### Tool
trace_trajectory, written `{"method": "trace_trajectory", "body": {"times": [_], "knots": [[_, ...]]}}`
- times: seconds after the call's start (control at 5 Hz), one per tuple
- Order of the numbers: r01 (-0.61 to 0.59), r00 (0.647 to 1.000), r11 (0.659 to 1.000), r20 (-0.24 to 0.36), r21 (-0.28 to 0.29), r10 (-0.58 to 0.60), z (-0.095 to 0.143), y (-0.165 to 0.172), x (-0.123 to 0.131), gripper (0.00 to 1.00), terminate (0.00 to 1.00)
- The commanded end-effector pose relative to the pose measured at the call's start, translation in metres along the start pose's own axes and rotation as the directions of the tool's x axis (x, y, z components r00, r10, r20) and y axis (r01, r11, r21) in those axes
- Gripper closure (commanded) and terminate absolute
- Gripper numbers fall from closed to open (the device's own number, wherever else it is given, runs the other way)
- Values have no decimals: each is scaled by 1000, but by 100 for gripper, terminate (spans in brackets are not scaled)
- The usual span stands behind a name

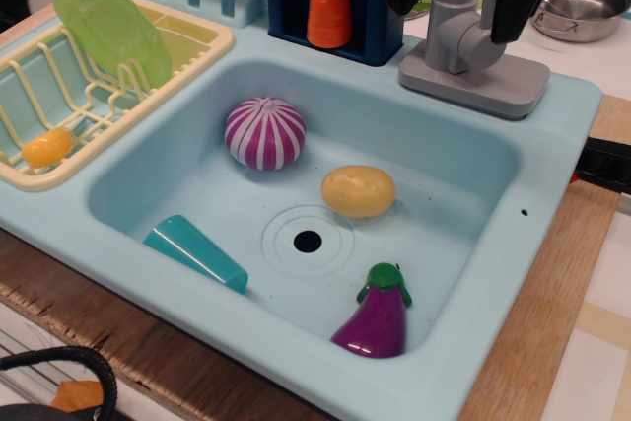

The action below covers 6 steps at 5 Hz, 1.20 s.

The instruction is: Turn lever vertical to-front

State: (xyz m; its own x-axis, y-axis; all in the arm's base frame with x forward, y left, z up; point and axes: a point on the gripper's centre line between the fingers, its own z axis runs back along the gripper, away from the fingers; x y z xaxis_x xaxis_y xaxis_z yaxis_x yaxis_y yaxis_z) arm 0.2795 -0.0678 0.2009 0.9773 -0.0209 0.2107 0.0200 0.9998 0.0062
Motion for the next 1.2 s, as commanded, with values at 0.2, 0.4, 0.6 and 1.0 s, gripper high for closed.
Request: {"method": "trace_trajectory", "body": {"times": [0.2,0.4,0.6,1.0], "knots": [[48,998,999,38,11,-48,-2,3,16,0,0],[117,991,993,58,19,-117,-4,2,36,0,0],[139,989,990,45,7,-139,-7,-2,49,0,0],[136,989,991,55,13,-136,-4,-7,55,100,0]]}}
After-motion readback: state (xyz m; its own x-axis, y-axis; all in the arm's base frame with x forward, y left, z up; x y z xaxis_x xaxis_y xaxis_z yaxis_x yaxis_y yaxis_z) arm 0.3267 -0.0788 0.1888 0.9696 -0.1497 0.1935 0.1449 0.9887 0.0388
